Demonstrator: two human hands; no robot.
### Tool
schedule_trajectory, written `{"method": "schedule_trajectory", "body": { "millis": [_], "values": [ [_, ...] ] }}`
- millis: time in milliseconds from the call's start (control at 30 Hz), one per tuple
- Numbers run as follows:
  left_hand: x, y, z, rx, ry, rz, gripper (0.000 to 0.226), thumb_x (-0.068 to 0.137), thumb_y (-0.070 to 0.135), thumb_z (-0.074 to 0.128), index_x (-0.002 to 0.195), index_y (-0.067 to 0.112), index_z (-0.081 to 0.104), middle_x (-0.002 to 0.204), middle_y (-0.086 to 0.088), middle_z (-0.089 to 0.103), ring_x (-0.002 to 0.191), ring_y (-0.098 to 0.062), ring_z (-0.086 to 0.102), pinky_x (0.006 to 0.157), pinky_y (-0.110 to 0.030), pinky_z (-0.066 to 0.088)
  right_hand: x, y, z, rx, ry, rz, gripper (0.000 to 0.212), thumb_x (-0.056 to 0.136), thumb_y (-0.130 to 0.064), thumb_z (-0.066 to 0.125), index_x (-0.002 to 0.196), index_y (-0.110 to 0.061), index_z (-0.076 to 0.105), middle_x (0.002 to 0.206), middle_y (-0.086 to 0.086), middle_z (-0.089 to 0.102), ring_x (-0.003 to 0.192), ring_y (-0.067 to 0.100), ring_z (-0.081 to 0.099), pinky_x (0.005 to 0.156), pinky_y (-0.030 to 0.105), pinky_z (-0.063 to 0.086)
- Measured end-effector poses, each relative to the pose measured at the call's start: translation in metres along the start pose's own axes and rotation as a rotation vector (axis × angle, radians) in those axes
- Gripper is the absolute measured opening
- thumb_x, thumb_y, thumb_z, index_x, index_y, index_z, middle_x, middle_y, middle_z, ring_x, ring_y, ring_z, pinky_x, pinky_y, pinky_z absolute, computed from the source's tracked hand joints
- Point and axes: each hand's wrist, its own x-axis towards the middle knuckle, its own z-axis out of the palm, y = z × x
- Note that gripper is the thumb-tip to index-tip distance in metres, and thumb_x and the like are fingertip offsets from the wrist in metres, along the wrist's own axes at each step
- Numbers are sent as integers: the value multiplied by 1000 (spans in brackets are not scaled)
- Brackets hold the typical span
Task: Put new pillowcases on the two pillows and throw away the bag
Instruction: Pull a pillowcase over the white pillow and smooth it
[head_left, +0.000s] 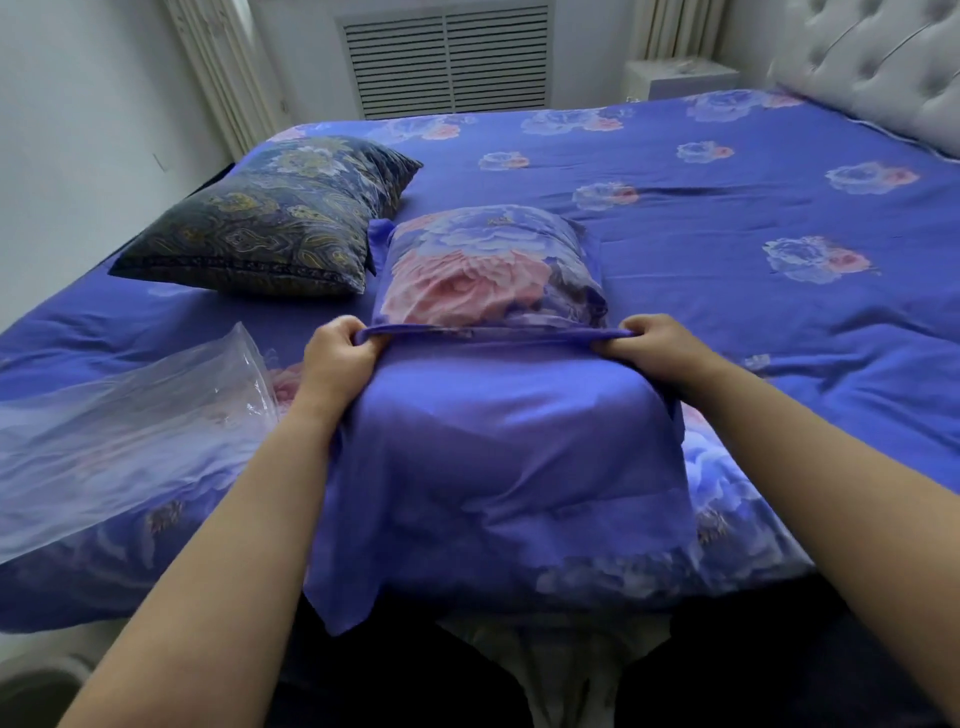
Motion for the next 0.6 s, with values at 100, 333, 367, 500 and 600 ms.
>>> {"method": "schedule_trajectory", "body": {
  "millis": [100, 333, 367, 500, 600],
  "values": [
    [12, 6, 2, 247, -9, 19, 30, 87, 36, 59, 71, 13, 50, 76, -16, 60, 81, -37, 55, 64, -36, 35, 5, -4, 6, -323, 40, -108, 36, 83, -33, 67, 61, -16, 45, 64, 2, 49, 70, 22, 46, 61, 32, 36],
    [-42, 21, 22, 457, -19, 420, 25, 86, 28, 50, 105, 15, 59, 108, -11, 59, 100, -35, 53, 84, -43, 43, -7, 27, 28, -138, 147, 80, 51, 77, -46, 71, 110, -15, 50, 117, 13, 51, 110, 30, 51, 88, 36, 40],
    [-58, 30, 26, 381, -52, 517, 31, 85, 36, 50, 108, 17, 60, 110, -7, 61, 102, -32, 55, 87, -40, 42, -13, 32, 29, -61, 182, 139, 65, 76, -49, 71, 123, -12, 45, 127, 16, 46, 119, 31, 46, 95, 36, 37],
    [-112, 56, 56, 326, -214, 733, 56, 84, 57, 47, 127, 21, 55, 133, 0, 55, 124, -23, 49, 105, -39, 37, -43, 59, 30, 218, 98, 331, 82, 69, -76, 57, 119, -11, 57, 116, 12, 63, 109, 28, 59, 95, 36, 46],
    [-141, 68, 83, 415, -222, 728, 60, 84, 60, 41, 128, 22, 56, 135, 0, 55, 128, -27, 47, 108, -45, 35, -73, 80, 27, 416, -184, 523, 83, 55, -87, 55, 84, -10, 68, 80, 13, 69, 69, 26, 66, 66, 32, 55]
  ]
}}
